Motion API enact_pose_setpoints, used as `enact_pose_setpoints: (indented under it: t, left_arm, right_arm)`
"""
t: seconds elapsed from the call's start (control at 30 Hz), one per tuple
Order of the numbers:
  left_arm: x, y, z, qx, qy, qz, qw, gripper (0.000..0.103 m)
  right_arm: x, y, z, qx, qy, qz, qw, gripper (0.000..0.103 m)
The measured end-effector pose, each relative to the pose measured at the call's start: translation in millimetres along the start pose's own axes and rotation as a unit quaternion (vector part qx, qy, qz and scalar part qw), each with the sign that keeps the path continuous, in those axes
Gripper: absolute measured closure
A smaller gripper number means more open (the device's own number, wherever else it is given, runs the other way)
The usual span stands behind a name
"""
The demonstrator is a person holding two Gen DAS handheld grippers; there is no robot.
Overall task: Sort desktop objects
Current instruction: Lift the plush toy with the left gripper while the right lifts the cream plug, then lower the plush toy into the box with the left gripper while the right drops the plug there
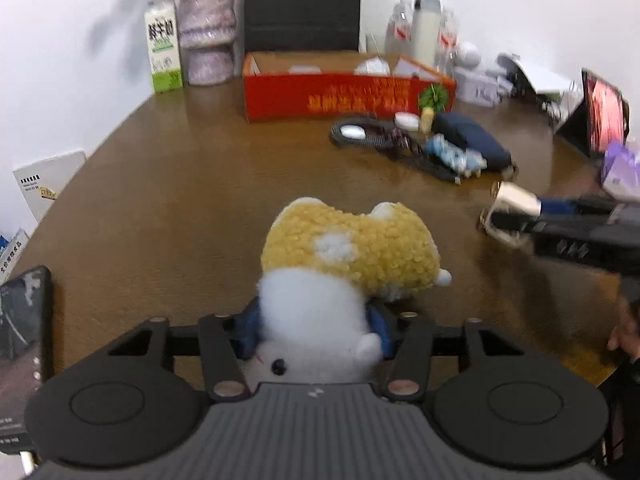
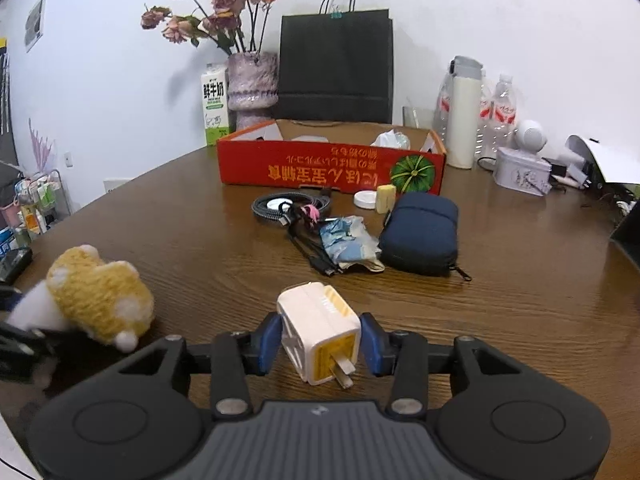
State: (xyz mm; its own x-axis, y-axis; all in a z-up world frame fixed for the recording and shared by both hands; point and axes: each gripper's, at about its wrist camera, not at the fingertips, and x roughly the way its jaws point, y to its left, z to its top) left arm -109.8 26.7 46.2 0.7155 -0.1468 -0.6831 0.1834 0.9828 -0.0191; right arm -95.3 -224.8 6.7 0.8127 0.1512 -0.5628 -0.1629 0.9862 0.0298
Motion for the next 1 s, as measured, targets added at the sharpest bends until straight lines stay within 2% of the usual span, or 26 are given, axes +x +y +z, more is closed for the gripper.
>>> enact_pose_setpoints:
  t: [0.07,0.1,0.23,0.33,0.43,0.57,0.7,0.8,0.87,0.97,1.0]
  left_arm:
    - [-5,3,7,-0.010,-0.027,-0.001,0.9996,0.054]
    - [-6,3,12,-0.012,-0.038,-0.002,0.9992,0.055]
    - [-2,3,47,-0.012,-0.063,-0.011,0.9979,0.055]
    - [9,6,94,0.002,-0.096,-0.015,0.9952,0.054]
    - [39,17,163,-0.005,-0.113,-0.011,0.9935,0.054]
    - [114,28,247,-0.014,-0.087,0.001,0.9961,0.054]
    - [198,25,289,0.026,-0.005,0.011,0.9996,0.054]
    - [239,29,299,0.025,0.021,0.038,0.9988,0.050]
    - [260,32,300,0.026,0.037,0.036,0.9983,0.050]
    - [293,33,296,0.029,0.065,0.045,0.9965,0.052]
    - [297,30,294,0.040,0.054,0.055,0.9962,0.052]
  right_arm:
    - [8,0,1,0.002,0.010,0.006,1.000,0.066]
    - [10,-1,2,0.007,0.010,0.011,1.000,0.073]
    - [9,-5,15,0.037,0.000,0.019,0.999,0.073]
    - [1,-12,38,0.038,-0.022,0.020,0.999,0.073]
    - [0,-31,80,0.049,-0.058,0.025,0.997,0.073]
    - [30,-58,150,0.050,-0.088,0.006,0.995,0.073]
    - [105,-88,213,0.075,-0.042,0.008,0.996,0.073]
    - [161,-99,239,0.080,-0.002,-0.003,0.997,0.073]
    - [196,-101,245,0.075,0.025,-0.014,0.997,0.073]
    - [245,-105,244,0.083,0.075,-0.027,0.993,0.073]
    - [260,-108,241,0.095,0.093,-0.029,0.991,0.073]
